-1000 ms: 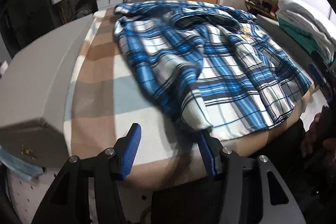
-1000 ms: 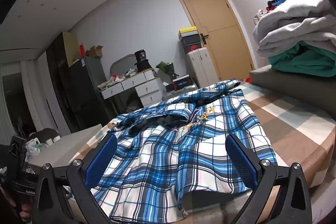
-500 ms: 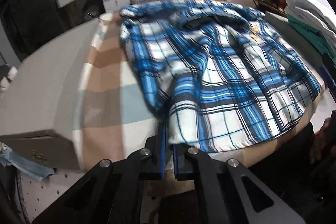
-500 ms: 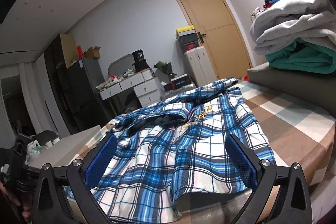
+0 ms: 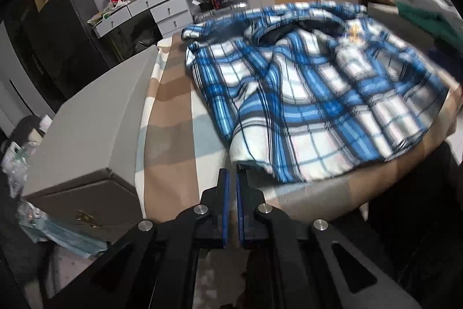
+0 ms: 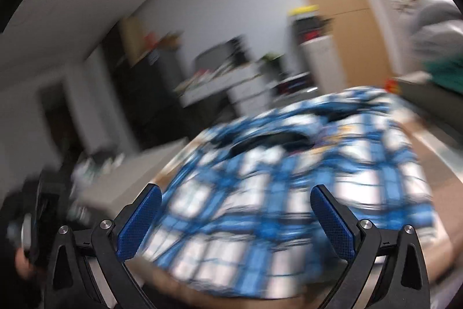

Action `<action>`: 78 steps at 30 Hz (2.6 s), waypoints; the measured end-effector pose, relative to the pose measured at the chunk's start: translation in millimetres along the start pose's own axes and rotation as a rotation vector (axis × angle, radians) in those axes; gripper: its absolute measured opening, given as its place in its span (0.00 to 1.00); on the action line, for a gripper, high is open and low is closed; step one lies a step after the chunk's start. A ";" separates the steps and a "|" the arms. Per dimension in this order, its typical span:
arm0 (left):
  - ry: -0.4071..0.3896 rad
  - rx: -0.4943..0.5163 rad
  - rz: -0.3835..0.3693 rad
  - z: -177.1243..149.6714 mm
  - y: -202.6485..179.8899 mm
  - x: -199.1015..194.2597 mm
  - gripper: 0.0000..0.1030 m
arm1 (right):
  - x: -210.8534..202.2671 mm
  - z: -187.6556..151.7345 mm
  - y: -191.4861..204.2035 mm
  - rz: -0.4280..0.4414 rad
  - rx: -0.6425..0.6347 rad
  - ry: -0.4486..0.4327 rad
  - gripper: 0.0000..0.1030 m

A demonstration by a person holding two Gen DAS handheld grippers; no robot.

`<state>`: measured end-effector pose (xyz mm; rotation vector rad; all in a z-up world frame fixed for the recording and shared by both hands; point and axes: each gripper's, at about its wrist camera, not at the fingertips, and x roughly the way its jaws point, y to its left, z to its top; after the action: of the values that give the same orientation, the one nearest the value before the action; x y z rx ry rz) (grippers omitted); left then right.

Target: Fold large clothes

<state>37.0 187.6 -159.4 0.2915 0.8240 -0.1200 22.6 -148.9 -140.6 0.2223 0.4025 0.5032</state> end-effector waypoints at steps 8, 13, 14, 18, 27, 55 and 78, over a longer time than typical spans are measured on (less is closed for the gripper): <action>-0.005 -0.119 -0.135 4.0 15.3 7.8 0.01 | 46.9 -28.2 79.2 0.116 -0.387 0.273 0.81; -0.032 -0.118 -0.170 6.3 13.6 5.9 0.01 | 69.2 -43.0 81.4 0.076 -0.423 0.423 0.59; -0.036 -0.117 -0.174 5.9 14.4 5.7 0.01 | 70.0 -44.9 80.4 0.057 -0.441 0.426 0.59; -0.040 -0.094 -0.195 7.5 11.2 7.8 0.01 | 74.0 -46.9 69.1 0.019 -0.418 0.479 0.38; -0.034 -0.092 -0.230 4.8 8.7 10.3 0.01 | 60.8 -30.5 46.6 -0.135 -0.377 0.411 0.02; 0.120 -0.005 -0.410 57.1 -24.2 69.9 0.35 | 40.3 21.5 -58.0 -0.246 -0.037 0.386 0.73; 0.155 0.044 -0.233 48.6 2.7 62.3 0.63 | -38.4 30.8 -150.7 -0.342 0.168 0.432 0.78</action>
<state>113.8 176.0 -173.5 0.2478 1.0092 -0.3368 68.6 -300.5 -146.4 0.2004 0.8893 0.1749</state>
